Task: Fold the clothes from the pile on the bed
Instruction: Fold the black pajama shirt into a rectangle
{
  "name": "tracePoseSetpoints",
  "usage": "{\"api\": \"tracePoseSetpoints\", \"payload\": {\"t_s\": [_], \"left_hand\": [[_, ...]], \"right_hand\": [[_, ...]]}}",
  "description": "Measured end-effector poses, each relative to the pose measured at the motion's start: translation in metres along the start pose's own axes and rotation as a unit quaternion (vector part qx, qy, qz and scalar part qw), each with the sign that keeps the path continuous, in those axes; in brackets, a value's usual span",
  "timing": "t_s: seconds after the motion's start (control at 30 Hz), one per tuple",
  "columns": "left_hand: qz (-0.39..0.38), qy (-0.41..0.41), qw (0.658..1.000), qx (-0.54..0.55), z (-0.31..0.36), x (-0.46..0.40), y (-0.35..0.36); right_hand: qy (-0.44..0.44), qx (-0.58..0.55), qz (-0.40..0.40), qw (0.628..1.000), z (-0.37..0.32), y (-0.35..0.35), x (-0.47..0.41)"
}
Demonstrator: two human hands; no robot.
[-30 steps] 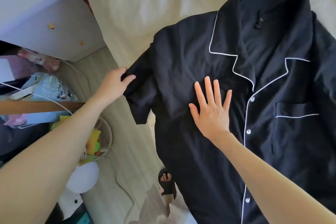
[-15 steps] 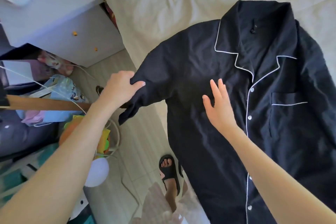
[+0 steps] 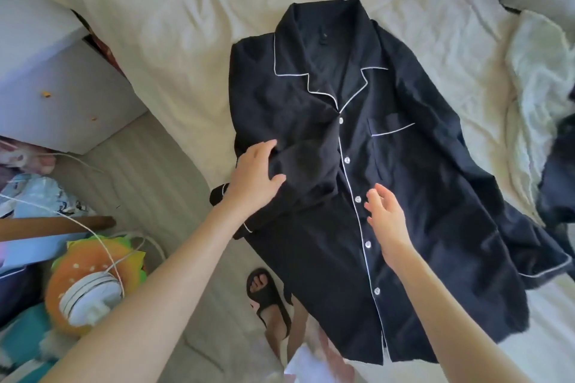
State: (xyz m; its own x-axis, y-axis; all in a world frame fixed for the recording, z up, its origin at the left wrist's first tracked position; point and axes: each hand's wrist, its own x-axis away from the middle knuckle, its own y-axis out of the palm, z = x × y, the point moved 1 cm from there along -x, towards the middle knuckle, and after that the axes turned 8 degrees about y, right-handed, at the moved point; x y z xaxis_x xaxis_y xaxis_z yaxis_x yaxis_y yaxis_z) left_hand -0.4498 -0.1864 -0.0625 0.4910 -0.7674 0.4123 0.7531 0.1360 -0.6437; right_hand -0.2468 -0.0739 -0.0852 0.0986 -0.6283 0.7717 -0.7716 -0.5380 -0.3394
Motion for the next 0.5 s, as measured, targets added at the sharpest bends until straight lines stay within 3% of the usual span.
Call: {"api": "tracePoseSetpoints", "payload": {"t_s": [0.07,0.17,0.33,0.4,0.5], "left_hand": [[-0.042,-0.051,0.994,-0.083,-0.038,0.018,0.021],[-0.048,-0.052,0.989,-0.128,-0.062,0.034,0.051],[0.020,-0.104,0.976,-0.188,-0.059,0.032,0.078],[0.068,-0.070,0.971,-0.218,-0.049,0.031,0.075],[0.115,-0.029,0.985,-0.126,-0.021,0.040,0.065]], "right_hand": [[-0.027,0.030,0.004,0.999,0.012,0.005,0.003],[-0.056,0.093,-0.005,0.994,0.034,0.015,0.011],[-0.078,0.185,-0.059,0.978,0.063,0.010,0.023],[-0.062,0.193,-0.092,0.975,0.068,-0.001,0.024],[-0.025,0.138,-0.137,0.981,0.064,-0.021,0.027]]}}
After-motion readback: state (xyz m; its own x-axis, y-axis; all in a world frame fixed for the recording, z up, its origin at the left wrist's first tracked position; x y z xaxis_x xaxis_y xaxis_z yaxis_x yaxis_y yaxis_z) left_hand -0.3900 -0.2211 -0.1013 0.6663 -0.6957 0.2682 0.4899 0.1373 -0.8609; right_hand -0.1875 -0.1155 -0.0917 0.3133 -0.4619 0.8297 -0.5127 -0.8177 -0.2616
